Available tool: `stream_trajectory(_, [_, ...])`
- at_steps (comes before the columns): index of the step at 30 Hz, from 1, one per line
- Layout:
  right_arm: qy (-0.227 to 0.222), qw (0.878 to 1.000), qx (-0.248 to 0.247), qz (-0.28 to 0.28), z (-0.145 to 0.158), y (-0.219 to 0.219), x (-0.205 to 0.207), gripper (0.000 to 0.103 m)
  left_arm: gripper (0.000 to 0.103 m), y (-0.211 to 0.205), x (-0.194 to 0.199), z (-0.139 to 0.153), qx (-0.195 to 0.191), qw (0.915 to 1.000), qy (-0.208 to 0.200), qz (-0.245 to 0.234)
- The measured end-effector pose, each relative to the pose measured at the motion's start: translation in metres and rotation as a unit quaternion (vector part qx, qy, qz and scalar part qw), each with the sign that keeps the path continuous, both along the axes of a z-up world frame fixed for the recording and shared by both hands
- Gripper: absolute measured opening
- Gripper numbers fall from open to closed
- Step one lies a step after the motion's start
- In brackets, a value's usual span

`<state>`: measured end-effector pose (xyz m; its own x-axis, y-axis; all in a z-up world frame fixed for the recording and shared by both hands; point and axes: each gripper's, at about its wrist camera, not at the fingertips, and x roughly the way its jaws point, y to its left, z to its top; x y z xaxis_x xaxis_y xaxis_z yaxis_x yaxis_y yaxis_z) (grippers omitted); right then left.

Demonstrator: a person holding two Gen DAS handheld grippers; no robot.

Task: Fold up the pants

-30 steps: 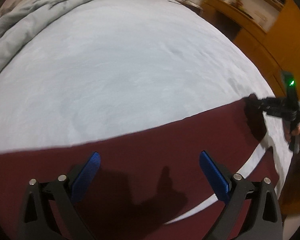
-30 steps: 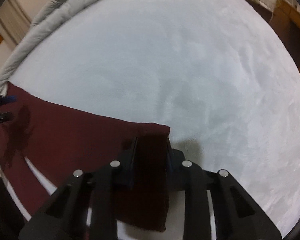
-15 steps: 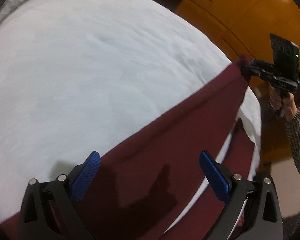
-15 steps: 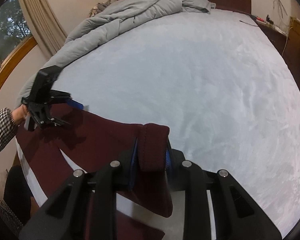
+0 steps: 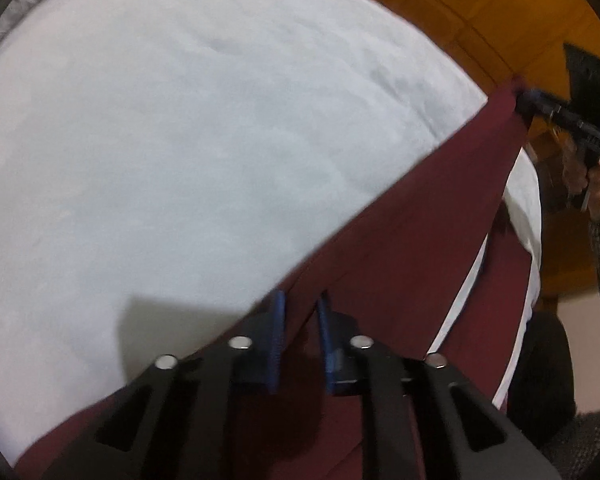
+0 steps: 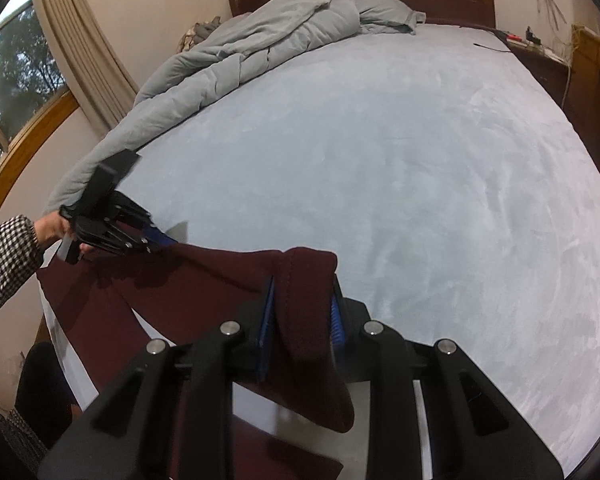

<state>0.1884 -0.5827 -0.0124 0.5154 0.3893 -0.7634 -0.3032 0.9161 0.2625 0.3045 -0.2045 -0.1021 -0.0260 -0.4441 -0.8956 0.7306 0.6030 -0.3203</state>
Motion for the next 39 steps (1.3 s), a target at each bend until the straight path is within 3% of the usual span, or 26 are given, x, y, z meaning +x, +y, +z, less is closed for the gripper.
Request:
stream_trajectory(4, [-0.007, 1.0, 0.015, -0.023, 0.001, -0.006, -0.014, 0.024, 0.009, 0.015, -0.024, 0.041, -0.032, 0.9966, -0.064, 0.041])
stream_trajectory(9, [-0.025, 0.999, 0.011, -0.032, 0.003, -0.006, -0.04, 0.024, 0.006, 0.02, -0.09, 0.084, -0.021, 0.9889, -0.14, 0.044])
stream_trajectory(10, [-0.026, 0.999, 0.008, -0.032, 0.003, -0.005, -0.044, 0.024, 0.0, 0.02, -0.103, 0.088, -0.018, 0.9877, -0.15, 0.043])
stream_trajectory(15, [-0.013, 0.999, -0.022, -0.032, -0.017, 0.002, -0.079, 0.019, 0.0, 0.021, -0.161, 0.105, -0.049, 0.9869, -0.151, 0.03])
stream_trajectory(17, [-0.008, 0.999, -0.022, -0.041, -0.028, 0.0, -0.097, 0.003, 0.0, 0.015, -0.177, 0.099, -0.043, 0.9888, -0.141, 0.026])
stream_trajectory(20, [0.002, 0.998, -0.003, -0.06, -0.04, -0.009, -0.118, 0.002, 0.0, 0.006, -0.191, 0.082, -0.023, 0.9915, -0.127, 0.02])
stream_trajectory(22, [0.015, 0.997, 0.015, -0.07, -0.049, -0.017, -0.124, 0.007, 0.005, 0.004, -0.181, 0.072, -0.02, 0.9937, -0.106, 0.029])
stream_trajectory(23, [0.018, 0.997, 0.019, -0.073, -0.051, -0.019, -0.124, 0.008, 0.015, 0.006, -0.175, 0.069, -0.018, 0.9945, -0.096, 0.037])
stream_trajectory(25, [0.022, 0.997, 0.028, -0.074, -0.052, -0.02, -0.12, 0.018, 0.08, 0.006, -0.147, 0.064, -0.005, 0.9928, -0.099, 0.068])
stream_trajectory(26, [0.019, 0.996, 0.032, -0.076, -0.051, -0.021, -0.117, 0.032, 0.086, 0.007, -0.133, 0.063, -0.011, 0.9914, -0.105, 0.078])
stream_trajectory(27, [0.012, 0.996, 0.035, -0.077, -0.049, -0.021, -0.111, 0.047, 0.085, 0.005, -0.121, 0.063, -0.009, 0.9903, -0.112, 0.082])
stream_trajectory(30, [0.002, 0.996, 0.041, -0.082, -0.043, -0.023, -0.081, 0.078, 0.085, -0.003, -0.079, 0.057, 0.002, 0.9901, -0.116, 0.079])
stream_trajectory(31, [0.012, 0.996, 0.053, -0.074, -0.044, -0.025, -0.062, 0.082, 0.085, -0.006, -0.069, 0.053, 0.005, 0.9902, -0.114, 0.08])
stream_trajectory(34, [0.042, 0.995, 0.05, -0.074, -0.055, -0.033, -0.015, 0.083, 0.085, -0.01, -0.035, 0.037, 0.01, 0.9937, -0.085, 0.072])
stream_trajectory(39, [0.116, 0.99, 0.033, -0.076, -0.099, -0.042, 0.055, 0.083, 0.085, -0.003, -0.011, 0.013, -0.012, 0.9969, -0.033, 0.071])
